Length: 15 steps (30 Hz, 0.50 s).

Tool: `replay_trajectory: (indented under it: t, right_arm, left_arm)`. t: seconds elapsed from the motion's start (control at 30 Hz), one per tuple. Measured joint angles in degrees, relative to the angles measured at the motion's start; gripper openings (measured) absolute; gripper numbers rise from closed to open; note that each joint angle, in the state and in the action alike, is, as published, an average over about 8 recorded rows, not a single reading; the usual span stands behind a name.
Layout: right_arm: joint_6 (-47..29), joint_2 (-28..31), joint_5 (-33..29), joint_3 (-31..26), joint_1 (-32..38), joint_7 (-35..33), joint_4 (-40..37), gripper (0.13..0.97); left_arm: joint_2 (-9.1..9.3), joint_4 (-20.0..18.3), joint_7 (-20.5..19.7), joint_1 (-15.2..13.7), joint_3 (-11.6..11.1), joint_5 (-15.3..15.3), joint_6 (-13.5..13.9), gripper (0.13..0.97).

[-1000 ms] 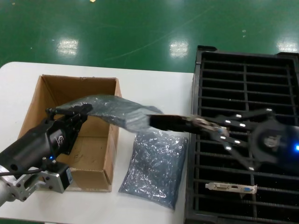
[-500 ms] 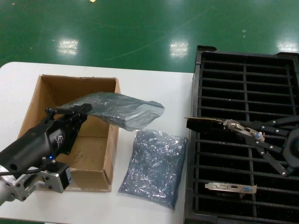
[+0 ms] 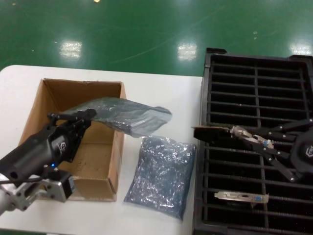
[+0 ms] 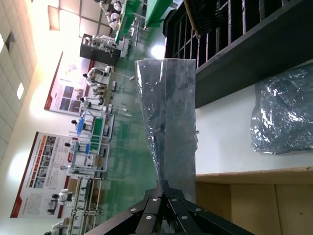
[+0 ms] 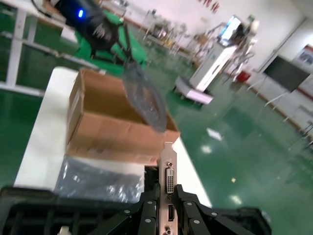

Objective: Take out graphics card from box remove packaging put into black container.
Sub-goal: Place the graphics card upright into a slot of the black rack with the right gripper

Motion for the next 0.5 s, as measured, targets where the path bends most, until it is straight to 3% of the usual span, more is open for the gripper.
replay_trajectory:
  t: [0.27,0.5]
  right_arm:
    - [-4.9,2.6,-7.4,-5.9,7.8,8.2,-1.8,0.187]
    - [-10.9,4.0,-9.2,-8.7,13.4,12.5,-2.1,0.187]
  left_arm:
    - [0.00,0.0,0.0,0.0,0.0,0.0,0.0,0.139]
    - [0.00,0.0,0.0,0.0,0.0,0.0,0.0,0.139]
